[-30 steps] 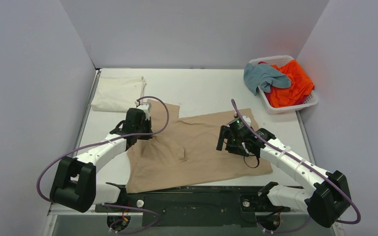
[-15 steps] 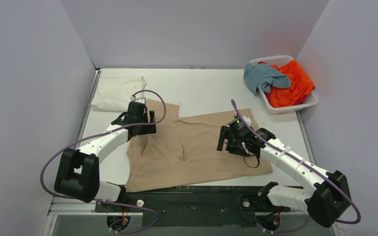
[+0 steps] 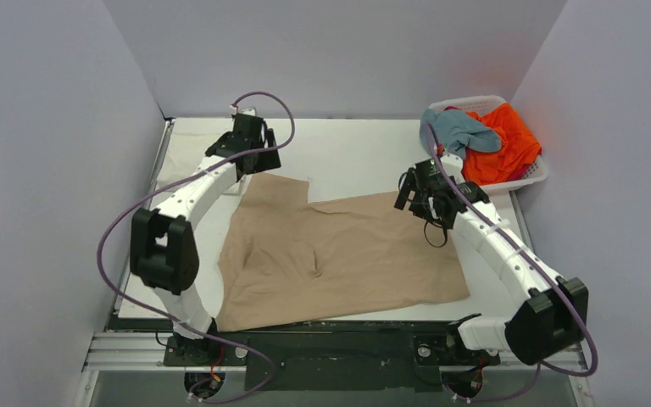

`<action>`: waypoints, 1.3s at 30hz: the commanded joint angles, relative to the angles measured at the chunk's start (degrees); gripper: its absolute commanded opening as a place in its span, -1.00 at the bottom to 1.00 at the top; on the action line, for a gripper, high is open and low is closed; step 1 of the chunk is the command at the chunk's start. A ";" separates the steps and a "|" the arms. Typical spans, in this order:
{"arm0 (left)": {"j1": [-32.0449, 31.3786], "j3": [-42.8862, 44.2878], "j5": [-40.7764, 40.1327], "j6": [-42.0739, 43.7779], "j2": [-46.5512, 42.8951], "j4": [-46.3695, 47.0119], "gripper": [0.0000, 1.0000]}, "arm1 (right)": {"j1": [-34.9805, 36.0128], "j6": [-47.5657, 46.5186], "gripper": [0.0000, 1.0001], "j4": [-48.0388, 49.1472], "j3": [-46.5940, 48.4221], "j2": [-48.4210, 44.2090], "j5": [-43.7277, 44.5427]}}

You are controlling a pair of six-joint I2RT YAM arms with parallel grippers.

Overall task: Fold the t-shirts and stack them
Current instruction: Grab the side of the flattened tshirt furthest away from the robot with both arms

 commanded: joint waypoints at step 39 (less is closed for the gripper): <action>7.45 36.81 8.10 0.19 42.25 -17.53 -1.00 | -15.93 1.49 0.66 -0.73 31.90 46.21 6.84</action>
